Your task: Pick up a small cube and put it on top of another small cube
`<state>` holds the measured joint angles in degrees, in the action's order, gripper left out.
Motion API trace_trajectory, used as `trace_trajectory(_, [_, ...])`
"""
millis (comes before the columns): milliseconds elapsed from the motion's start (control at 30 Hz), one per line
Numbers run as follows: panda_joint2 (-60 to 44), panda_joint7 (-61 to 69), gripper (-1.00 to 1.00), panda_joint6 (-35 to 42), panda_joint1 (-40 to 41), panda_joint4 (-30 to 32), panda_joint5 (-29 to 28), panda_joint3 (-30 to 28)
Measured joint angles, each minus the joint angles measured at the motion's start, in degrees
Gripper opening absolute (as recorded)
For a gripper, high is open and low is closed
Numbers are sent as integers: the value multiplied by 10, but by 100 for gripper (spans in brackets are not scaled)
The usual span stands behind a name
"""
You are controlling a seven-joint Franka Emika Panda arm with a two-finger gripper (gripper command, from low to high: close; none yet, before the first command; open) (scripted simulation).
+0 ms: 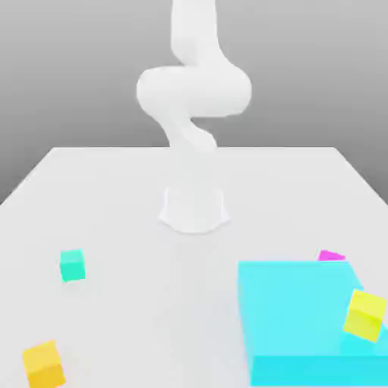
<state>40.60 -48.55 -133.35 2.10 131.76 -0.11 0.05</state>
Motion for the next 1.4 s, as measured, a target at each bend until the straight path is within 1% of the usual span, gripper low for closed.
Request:
trace_trajectory(267, [-170, -92, 0, -52, 60, 0, -9, -6])
trace_trajectory(600, [-377, -197, 0, -116, 118, 0, -9, -36])
trace_trajectory(767, [-482, -238, 0, -147, 144, -1, 8, -48])
trace_trajectory(933, [-586, -269, 0, -178, 166, -1, 39, -61])
trace_trajectory(1100, [-690, -264, 0, -249, 184, -18, 62, -48])
trace_trajectory(1133, [-701, -262, -100, -257, 185, -21, 64, -46])
trace_trajectory(1333, [-707, -262, -100, -262, 186, -22, 64, -45])
trace_trajectory(1400, [-685, -265, -100, -245, 184, -17, 60, -48])
